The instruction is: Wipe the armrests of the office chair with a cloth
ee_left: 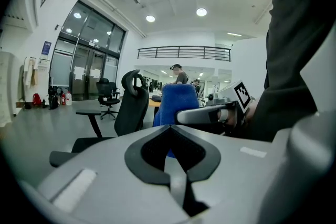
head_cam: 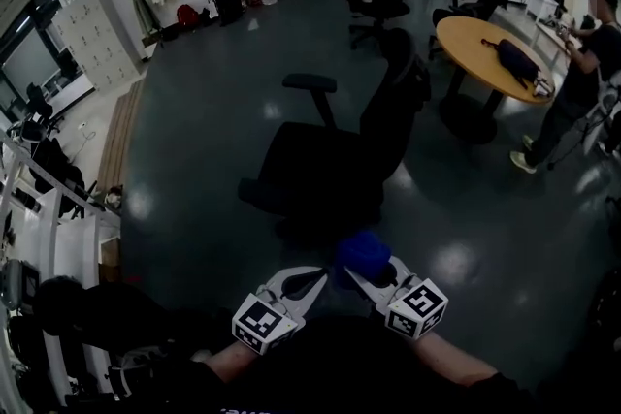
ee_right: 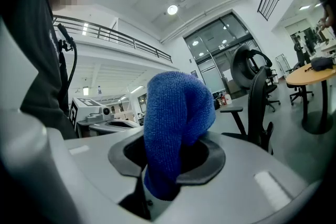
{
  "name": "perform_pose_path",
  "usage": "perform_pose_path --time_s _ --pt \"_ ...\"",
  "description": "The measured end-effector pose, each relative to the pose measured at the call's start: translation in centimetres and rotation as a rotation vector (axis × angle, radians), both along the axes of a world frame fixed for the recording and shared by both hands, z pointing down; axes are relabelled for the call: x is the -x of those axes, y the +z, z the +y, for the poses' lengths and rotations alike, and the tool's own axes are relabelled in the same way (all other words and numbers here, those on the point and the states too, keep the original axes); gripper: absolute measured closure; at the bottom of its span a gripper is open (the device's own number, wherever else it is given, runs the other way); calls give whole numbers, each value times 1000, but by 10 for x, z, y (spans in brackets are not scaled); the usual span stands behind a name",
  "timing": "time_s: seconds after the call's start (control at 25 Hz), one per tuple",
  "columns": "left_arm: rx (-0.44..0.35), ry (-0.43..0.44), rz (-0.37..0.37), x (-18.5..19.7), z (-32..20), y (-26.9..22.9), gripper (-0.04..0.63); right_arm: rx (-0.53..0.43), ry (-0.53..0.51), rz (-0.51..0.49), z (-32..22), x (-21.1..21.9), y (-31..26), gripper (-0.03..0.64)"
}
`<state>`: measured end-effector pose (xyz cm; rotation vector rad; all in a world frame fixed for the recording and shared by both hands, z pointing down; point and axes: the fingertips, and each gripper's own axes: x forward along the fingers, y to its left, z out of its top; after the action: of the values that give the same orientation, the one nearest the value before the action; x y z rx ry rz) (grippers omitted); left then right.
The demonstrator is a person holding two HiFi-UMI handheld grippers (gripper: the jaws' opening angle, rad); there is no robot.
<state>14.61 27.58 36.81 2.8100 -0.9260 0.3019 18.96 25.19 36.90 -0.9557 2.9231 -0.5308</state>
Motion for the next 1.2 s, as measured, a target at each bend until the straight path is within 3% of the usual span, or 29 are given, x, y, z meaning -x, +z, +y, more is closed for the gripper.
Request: perform_pose_path --time_s 0.72,1.2 --pt "55 -124 -48 -61 3 20 577 46 -117 -36 -4 -58 28 482" --pt "51 -131 -10 -46 -28 27 577 41 -122 14 -32 -44 37 482"
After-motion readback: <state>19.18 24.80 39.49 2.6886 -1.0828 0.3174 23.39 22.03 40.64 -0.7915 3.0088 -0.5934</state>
